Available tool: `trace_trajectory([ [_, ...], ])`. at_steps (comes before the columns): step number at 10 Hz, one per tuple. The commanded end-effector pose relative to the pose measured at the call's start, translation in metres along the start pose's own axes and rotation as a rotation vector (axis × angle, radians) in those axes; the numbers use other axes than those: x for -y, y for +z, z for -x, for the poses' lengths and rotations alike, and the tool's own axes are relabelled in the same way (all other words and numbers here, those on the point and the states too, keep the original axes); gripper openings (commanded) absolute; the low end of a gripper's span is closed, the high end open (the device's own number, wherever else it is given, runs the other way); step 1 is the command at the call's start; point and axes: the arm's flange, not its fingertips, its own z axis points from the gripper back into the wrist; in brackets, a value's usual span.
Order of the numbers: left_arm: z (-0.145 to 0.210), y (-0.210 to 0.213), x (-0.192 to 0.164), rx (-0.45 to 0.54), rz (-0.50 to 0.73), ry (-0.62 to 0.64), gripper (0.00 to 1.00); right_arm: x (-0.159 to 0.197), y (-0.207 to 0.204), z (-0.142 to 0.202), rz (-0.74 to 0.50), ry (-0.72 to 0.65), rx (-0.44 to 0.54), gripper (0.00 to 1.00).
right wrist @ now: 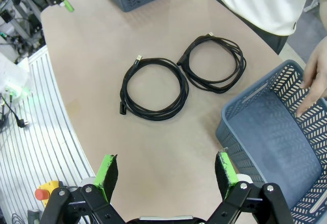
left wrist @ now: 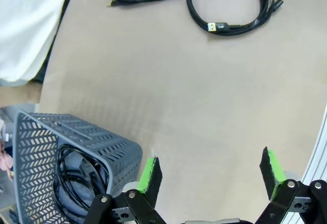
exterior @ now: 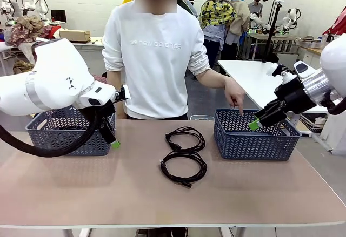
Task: Organize the cables according to human instructions.
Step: Pick up a bundle of cables and place it in the basket indicated by the human.
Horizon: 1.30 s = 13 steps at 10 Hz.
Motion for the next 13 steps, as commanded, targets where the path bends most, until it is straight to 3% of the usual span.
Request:
trace_trajectory([
  [1, -0.001, 0.0, -0.001, -0.008, 0.0, 0.009, 1.0, 0.004, 0.0, -0.001, -0.018, 0.017, 0.031, 1.0],
  [9, -0.001, 0.0, -0.001, -0.008, 0.0, 0.009, 1.0, 0.004, 0.0, -0.001, -0.018, 0.017, 0.031, 1.0],
  [11, -0.001, 0.0, -0.001, -0.008, 0.0, 0.009, 1.0, -0.011, -0.009, -0.008, 0.003, 0.003, -0.032, 1.0],
  [13, -0.001, 0.0, -0.001, -0.008, 0.0, 0.009, 1.0, -0.044, -0.042, -0.029, 0.0, 0.016, -0.109, 1.0],
])
